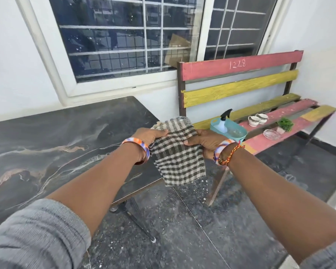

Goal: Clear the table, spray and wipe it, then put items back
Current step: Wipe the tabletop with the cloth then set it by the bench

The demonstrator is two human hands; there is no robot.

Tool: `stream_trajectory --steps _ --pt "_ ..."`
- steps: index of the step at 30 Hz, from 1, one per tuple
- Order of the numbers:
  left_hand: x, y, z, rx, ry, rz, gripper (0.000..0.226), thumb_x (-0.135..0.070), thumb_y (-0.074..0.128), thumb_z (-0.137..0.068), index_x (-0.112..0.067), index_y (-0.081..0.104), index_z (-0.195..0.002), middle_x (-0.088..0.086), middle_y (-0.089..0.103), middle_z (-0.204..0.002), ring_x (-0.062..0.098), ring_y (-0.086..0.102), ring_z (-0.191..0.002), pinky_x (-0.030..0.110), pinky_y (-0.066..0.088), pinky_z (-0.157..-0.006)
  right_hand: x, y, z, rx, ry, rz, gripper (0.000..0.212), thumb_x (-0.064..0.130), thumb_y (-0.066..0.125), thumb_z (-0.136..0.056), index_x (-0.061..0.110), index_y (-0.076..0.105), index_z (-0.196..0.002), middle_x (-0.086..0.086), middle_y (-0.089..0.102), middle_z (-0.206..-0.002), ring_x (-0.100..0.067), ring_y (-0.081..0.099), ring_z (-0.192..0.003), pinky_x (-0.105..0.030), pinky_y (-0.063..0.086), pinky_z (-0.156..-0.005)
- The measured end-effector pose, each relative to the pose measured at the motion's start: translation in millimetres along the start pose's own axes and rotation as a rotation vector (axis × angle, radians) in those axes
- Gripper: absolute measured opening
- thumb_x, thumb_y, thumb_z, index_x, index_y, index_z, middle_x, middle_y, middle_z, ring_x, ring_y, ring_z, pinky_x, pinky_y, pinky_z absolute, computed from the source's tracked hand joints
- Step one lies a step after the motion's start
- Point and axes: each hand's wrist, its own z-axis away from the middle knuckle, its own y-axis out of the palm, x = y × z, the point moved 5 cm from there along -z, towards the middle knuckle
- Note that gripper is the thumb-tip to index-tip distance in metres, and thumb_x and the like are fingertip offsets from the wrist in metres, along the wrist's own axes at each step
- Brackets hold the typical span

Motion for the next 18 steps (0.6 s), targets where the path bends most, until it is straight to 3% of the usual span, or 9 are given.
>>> stream_trajectory --steps 2,4,6,8,9,11,12,16,18 --pt "-2.1 12.5 -9.2 0.040 -0.015 0.034 0.073 -0.026 0.078 -0.070 0.005 0.049 -0.129 0.004 0.050 -0.132 0.026 0.045 -0.129 0.041 0.031 -0.113 -5.5 -12.6 -4.2 0.017 0.048 -0.021 0.021 -0.007 0.060 -0.083 0.002 0.059 -0.101 -0.014 0.071 -0.094 -0.029 0.062 -0.098 -0.051 0.045 -0.097" --pt "0.3 26.6 -23.1 0.095 -0.055 0.141 0.075 -0.029 0.083 -0.063 0.000 0.055 -0.126 0.010 0.049 -0.140 0.028 0.049 -0.127 0.045 0.035 -0.111 -10.0 -28.8 -8.1 -0.028 0.079 -0.103 0.010 -0.005 0.056 -0.087 0.004 0.058 -0.092 -0.005 0.072 -0.064 -0.021 0.066 -0.072 -0.041 0.053 -0.079" --pt "0.8 45.8 -28.5 0.189 -0.120 0.298 0.059 -0.027 0.079 -0.066 -0.004 0.060 -0.116 0.014 0.061 -0.126 0.028 0.059 -0.112 0.046 0.046 -0.100 -12.4 -45.2 -14.7 -0.090 0.056 -0.205 0.007 -0.001 0.054 -0.090 0.002 0.058 -0.094 -0.006 0.073 -0.067 -0.020 0.070 -0.068 -0.033 0.057 -0.066" --pt "1.9 71.1 -36.1 0.289 -0.170 0.386 0.033 -0.023 0.064 -0.084 -0.007 0.058 -0.112 0.012 0.067 -0.110 0.025 0.063 -0.098 0.038 0.051 -0.086 -13.9 -70.1 -27.7 -0.221 0.013 -0.271 0.031 0.005 0.061 -0.087 -0.001 0.055 -0.117 -0.012 0.071 -0.102 -0.024 0.068 -0.094 -0.036 0.055 -0.084" --pt "4.9 84.1 -42.2 0.305 -0.198 0.384 0.036 -0.023 0.059 -0.087 -0.009 0.054 -0.120 0.012 0.062 -0.121 0.027 0.060 -0.107 0.037 0.049 -0.089 -15.7 -84.5 -34.9 -0.283 0.001 -0.303 0.035 0.007 0.063 -0.086 -0.001 0.054 -0.119 -0.012 0.071 -0.104 -0.025 0.067 -0.095 -0.040 0.052 -0.089" --pt "8.9 110.4 -53.5 0.344 -0.231 0.332 0.052 -0.022 0.057 -0.089 -0.015 0.039 -0.138 0.013 0.040 -0.146 0.032 0.045 -0.129 0.040 0.040 -0.101 -17.3 -109.9 -44.1 -0.323 -0.020 -0.381 0.010 0.008 0.060 -0.088 0.002 0.060 -0.096 -0.007 0.073 -0.070 -0.019 0.070 -0.065 -0.036 0.053 -0.076" --pt "10.5 126.1 -63.8 0.368 -0.245 0.317 0.057 -0.020 0.056 -0.089 -0.017 0.034 -0.142 0.014 0.041 -0.145 0.032 0.045 -0.127 0.039 0.041 -0.100 -17.8 -123.9 -49.2 -0.328 -0.010 -0.420 0.006 0.009 0.058 -0.090 0.004 0.060 -0.087 -0.004 0.070 -0.058 -0.016 0.067 -0.053 -0.033 0.053 -0.068" --pt "2.4 190.6 -105.8 0.433 -0.250 0.371 0.076 -0.008 0.060 -0.085 -0.023 0.020 -0.148 0.013 0.042 -0.146 0.029 0.052 -0.123 0.040 0.050 -0.084 -24.0 -179.7 -67.2 -0.341 0.049 -0.453 0.016 0.014 0.054 -0.093 0.006 0.060 -0.080 -0.005 0.069 -0.053 -0.016 0.066 -0.045 -0.028 0.055 -0.054" --pt "-9.3 222.4 -135.4 0.390 -0.201 0.409 0.090 0.002 0.065 -0.079 -0.026 0.015 -0.149 0.009 0.026 -0.155 0.030 0.037 -0.137 0.051 0.042 -0.100 -21.7 -212.1 -77.9 -0.359 0.092 -0.450 0.014 0.015 0.057 -0.091 0.003 0.061 -0.085 -0.007 0.069 -0.055 -0.017 0.067 -0.047 -0.030 0.055 -0.057"
